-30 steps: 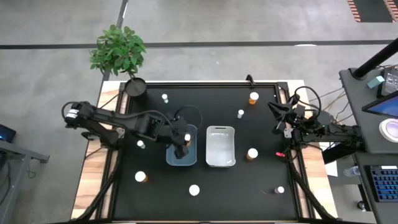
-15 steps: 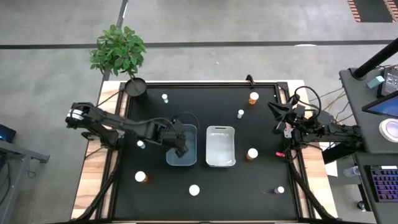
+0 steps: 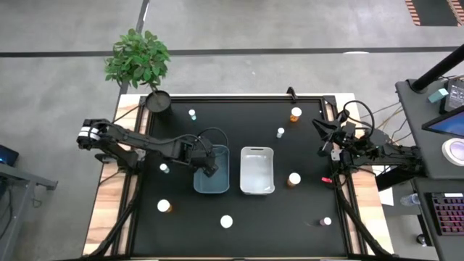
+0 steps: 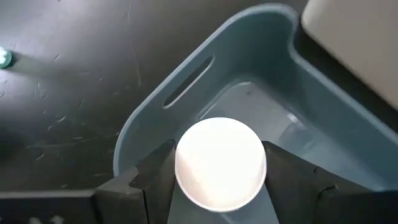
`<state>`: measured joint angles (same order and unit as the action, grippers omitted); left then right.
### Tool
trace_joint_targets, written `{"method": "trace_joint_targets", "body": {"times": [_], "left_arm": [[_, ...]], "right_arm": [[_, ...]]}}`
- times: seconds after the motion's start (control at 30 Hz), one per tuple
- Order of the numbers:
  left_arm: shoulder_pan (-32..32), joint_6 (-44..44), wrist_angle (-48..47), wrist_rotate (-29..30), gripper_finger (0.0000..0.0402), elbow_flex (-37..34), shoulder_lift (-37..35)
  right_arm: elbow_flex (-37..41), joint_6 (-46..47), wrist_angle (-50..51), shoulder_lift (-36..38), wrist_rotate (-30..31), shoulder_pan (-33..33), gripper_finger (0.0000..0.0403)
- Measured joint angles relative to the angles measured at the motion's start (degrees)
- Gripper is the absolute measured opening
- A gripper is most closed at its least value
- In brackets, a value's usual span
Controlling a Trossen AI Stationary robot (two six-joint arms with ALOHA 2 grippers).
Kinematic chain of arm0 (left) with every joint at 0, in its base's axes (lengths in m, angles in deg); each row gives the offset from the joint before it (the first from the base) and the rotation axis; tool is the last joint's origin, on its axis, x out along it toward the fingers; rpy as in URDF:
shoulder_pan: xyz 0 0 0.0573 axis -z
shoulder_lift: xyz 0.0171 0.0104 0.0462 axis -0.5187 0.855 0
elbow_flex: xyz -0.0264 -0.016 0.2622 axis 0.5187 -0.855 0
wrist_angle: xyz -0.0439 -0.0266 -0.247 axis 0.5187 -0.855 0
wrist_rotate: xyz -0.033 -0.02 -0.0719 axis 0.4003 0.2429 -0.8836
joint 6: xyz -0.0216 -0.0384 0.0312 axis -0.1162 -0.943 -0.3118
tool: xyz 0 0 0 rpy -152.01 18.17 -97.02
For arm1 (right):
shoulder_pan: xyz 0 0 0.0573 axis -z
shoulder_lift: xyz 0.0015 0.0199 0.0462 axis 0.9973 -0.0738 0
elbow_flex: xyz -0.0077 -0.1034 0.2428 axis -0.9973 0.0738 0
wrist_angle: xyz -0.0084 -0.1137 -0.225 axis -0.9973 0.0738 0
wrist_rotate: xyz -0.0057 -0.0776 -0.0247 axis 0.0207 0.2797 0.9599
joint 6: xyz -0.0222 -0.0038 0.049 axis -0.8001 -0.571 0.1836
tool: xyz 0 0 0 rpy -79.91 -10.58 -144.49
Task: Pick and place medicine bottles into bin by pill shape (circle, oval)
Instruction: Put the orange capsule bottle into the blue bin, then put the blue tablet bottle into the white bin
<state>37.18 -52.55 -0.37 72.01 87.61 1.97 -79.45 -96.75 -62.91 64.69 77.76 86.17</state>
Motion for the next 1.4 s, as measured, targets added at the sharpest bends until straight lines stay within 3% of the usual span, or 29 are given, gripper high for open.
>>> {"method": "trace_joint_targets", "body": {"times": [0.43, 0.83, 1.4], "left_arm": [[0.02, 1.64, 2.95, 1.38, 0.0194, -2.28, 0.00], [0.02, 2.11, 3.51, 2.12, 0.0249, -2.31, 0.00], [0.27, 20.05, -0.05, 2.08, 0.0251, 8.68, -0.07]], "right_arm": [[0.02, -0.13, 0.00, 0.00, -0.01, 0.00, 0.0028], [0.01, -0.11, 0.00, 0.00, 0.00, 0.01, 0.0028], [0.00, 4.71, 0.84, -0.04, -0.07, 0.02, 0.0028]]}}
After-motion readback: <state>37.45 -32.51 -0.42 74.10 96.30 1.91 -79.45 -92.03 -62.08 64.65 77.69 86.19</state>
